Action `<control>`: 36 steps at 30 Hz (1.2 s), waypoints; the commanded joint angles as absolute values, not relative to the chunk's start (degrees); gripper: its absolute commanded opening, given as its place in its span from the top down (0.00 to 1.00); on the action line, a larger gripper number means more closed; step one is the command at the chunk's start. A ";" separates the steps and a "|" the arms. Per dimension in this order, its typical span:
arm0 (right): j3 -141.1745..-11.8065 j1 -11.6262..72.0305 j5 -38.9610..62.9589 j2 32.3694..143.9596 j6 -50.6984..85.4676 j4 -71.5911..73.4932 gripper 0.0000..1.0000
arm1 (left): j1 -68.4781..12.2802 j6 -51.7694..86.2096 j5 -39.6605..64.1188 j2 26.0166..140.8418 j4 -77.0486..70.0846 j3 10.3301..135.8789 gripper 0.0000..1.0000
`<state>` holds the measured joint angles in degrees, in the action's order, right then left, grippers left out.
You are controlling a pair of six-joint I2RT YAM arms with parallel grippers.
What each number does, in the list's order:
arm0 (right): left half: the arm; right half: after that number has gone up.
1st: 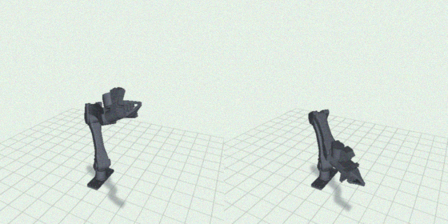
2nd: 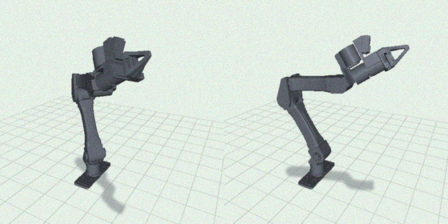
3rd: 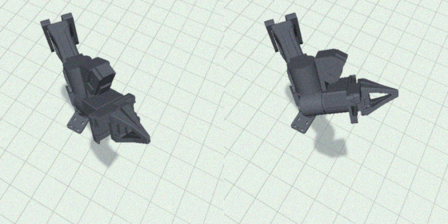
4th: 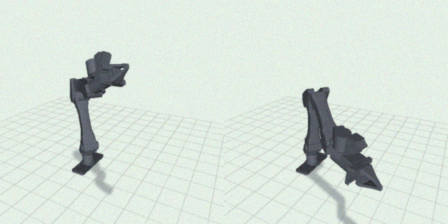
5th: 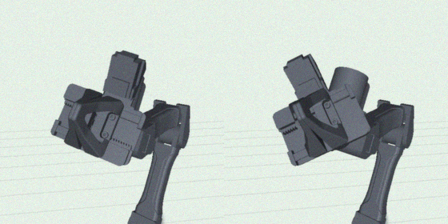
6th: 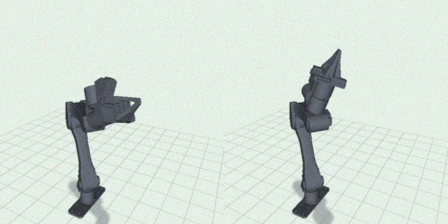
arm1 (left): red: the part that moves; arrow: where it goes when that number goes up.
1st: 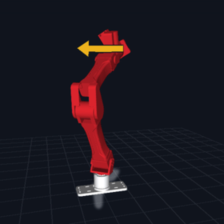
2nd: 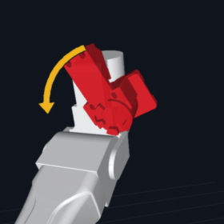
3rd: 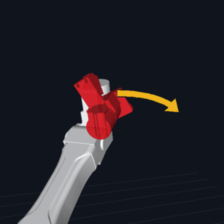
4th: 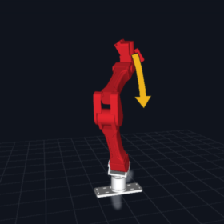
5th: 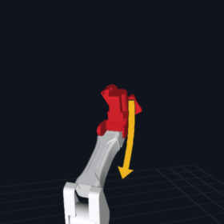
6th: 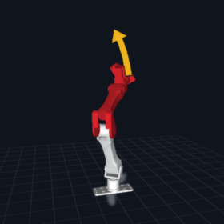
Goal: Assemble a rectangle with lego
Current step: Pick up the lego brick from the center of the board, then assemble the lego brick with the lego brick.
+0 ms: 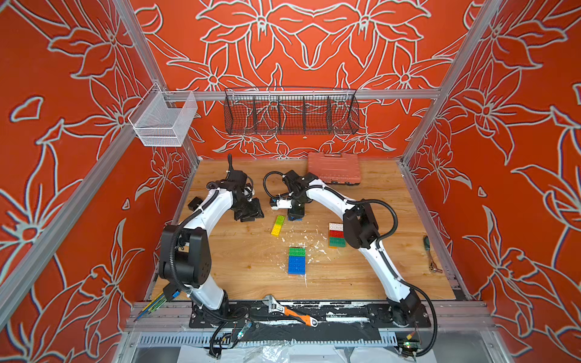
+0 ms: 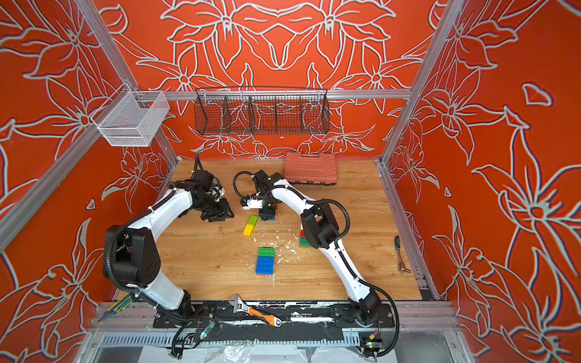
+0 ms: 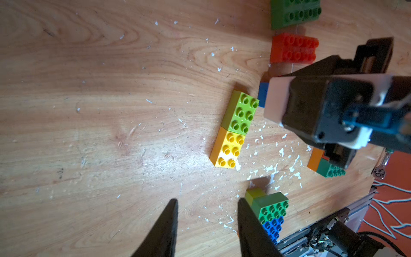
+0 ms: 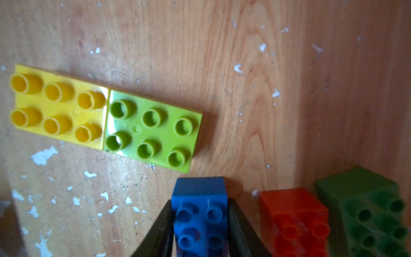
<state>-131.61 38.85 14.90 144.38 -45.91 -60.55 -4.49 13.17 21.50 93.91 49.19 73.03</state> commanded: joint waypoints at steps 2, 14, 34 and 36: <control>-130.37 39.55 15.46 143.71 -45.90 -61.39 0.69 | -4.05 13.40 21.12 91.83 50.10 72.42 0.57; -127.79 40.80 18.40 134.42 -36.60 -61.26 0.78 | -3.76 15.91 19.33 88.73 47.90 69.97 0.57; -138.26 46.68 13.92 141.94 -27.42 -67.49 0.85 | -2.11 20.13 11.84 81.60 49.80 64.19 0.58; -138.21 46.69 13.50 142.25 -27.30 -67.61 0.86 | -2.05 20.13 11.87 81.12 49.47 63.52 0.58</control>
